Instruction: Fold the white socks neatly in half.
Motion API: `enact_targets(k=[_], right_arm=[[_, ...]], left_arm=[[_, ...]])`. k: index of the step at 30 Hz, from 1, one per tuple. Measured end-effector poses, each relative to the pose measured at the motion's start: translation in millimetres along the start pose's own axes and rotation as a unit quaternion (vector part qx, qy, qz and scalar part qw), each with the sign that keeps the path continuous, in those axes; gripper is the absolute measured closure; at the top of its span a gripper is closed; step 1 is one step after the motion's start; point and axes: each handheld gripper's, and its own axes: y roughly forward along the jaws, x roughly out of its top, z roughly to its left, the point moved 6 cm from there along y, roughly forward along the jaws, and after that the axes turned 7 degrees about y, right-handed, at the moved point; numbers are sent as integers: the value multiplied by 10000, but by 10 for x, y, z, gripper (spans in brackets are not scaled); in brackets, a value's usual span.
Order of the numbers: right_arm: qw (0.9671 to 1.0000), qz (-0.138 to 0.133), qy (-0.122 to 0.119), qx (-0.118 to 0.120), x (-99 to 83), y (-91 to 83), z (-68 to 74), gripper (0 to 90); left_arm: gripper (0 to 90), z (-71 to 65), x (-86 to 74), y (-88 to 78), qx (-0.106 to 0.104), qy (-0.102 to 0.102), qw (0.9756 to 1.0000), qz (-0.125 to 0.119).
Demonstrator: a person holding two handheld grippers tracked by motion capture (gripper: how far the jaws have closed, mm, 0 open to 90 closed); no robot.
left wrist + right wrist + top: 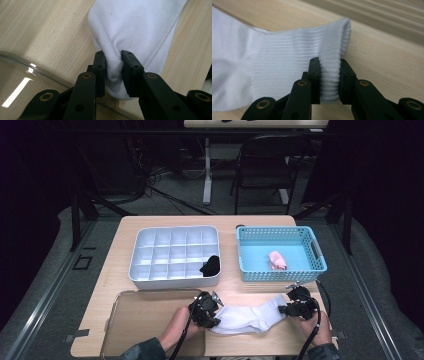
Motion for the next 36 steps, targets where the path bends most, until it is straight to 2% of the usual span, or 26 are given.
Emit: enact_targets(k=[4,7,9,13,17,24,31,36], right_arm=[[9999,-132,66,79,6,-8,-4,763],[9997,-160,133,160,12,-32,-19,764],[9992,-134,225,287,12,-56,-33,764],[9975,-263,431,487,20,-119,-66,763],[9952,-401,534,719,43,-208,-63,763],[9908,-496,599,1110,83,-357,54,760],[9868,-598,566,1394,123,-469,179,756],[9852,-664,523,1493,157,-540,266,753]], left_arm=[[771,-1,10,1,120,56,9999,-101],[784,13,20,7,113,43,9998,-182],[787,25,22,10,97,21,9997,-220],[788,29,38,20,99,-28,9996,-266],[788,34,56,30,81,-46,9995,-293],[787,41,70,38,67,-124,9994,-320],[785,70,101,55,59,-177,9991,-381],[784,73,132,71,11,-261,9987,-428]])
